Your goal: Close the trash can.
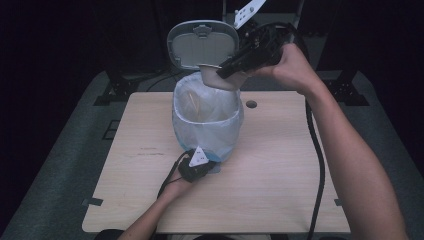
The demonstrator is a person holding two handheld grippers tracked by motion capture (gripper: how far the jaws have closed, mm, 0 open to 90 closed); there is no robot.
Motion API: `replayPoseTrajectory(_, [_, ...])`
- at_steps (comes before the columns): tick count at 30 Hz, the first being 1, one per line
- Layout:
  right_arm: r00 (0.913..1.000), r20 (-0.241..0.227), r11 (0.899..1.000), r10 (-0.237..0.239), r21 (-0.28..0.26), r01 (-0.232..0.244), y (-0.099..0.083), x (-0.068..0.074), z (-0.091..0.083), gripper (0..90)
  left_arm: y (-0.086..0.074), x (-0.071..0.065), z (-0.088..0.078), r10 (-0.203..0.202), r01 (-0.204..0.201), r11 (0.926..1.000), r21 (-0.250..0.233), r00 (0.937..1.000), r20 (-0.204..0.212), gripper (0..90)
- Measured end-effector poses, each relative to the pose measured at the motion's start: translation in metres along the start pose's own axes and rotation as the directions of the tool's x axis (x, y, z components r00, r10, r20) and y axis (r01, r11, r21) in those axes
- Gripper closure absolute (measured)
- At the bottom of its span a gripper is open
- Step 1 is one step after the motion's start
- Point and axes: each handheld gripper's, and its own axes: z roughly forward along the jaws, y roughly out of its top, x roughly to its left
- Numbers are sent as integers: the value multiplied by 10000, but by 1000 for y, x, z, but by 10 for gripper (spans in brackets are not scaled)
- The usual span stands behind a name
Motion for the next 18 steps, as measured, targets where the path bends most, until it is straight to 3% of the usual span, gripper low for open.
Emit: replayPoseTrajectory(18, [9998, -205, 9999, -79, 125, 82, 8, -5, 18, 832, 0, 0, 0, 5, -5, 10000, 21, 10000, 11, 889])
